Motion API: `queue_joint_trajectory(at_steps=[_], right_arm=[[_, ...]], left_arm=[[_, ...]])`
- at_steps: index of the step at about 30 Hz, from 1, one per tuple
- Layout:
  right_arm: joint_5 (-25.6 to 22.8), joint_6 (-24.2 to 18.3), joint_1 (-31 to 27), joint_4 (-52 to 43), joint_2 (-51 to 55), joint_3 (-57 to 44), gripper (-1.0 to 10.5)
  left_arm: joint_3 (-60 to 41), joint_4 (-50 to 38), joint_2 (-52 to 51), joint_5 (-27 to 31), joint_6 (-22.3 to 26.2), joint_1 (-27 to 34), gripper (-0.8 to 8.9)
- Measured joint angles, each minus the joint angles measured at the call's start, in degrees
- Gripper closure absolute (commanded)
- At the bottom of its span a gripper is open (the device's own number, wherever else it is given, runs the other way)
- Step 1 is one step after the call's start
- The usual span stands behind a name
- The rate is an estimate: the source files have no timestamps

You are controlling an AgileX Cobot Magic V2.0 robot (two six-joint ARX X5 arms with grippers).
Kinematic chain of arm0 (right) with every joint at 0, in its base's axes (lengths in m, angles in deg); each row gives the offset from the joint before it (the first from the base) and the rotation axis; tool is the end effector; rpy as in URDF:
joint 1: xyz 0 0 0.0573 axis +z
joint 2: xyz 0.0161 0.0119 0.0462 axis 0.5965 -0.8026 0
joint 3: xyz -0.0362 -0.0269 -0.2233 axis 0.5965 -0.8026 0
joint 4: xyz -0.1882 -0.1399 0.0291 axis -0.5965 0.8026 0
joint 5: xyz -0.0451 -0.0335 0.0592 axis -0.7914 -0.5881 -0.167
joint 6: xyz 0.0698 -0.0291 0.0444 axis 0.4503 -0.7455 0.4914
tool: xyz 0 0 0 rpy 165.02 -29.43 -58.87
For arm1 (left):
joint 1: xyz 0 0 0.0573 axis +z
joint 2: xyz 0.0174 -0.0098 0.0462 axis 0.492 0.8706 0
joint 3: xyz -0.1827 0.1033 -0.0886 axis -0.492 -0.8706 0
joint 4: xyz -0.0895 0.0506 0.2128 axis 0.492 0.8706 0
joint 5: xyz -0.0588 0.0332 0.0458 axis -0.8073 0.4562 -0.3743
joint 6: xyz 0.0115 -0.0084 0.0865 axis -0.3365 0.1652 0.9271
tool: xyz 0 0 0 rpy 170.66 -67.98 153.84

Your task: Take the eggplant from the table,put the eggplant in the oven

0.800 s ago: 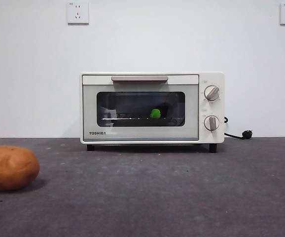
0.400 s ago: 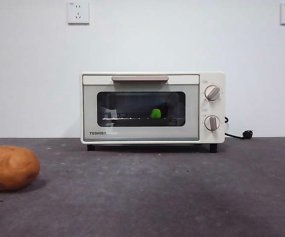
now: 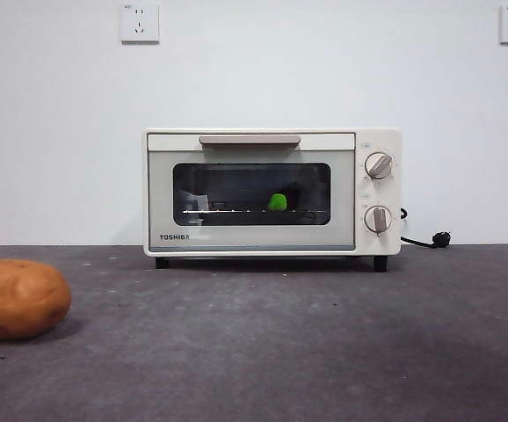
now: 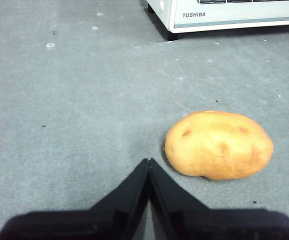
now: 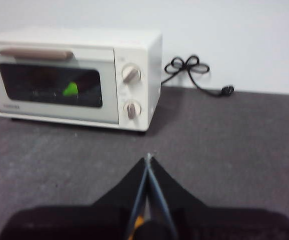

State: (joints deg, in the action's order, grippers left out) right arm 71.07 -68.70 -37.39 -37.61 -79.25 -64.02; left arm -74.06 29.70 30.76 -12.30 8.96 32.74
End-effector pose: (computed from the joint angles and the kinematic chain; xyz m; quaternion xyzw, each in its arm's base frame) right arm 0.1383 0.0123 0.2082 -0.0357 0.0487 0.0908 0.9940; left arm 0.1569 -0.0086 0.1258 -0.0056 0.1912 -0.0923 0.9772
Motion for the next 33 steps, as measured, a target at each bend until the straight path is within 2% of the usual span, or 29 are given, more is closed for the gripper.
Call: queue_joint_trajectory(at_steps=[17,33], right_arm=[[0.0,0.0,0.0,-0.9,0.0,-10.9,9.5],[-0.4,0.0,0.0,-1.2,0.0,-11.3,9.5]], left_arm=[[0.0,0.0,0.0,0.0,0.0,0.0,8.18],[0.0,0.0,0.0,0.0,0.0,0.0,8.18]])
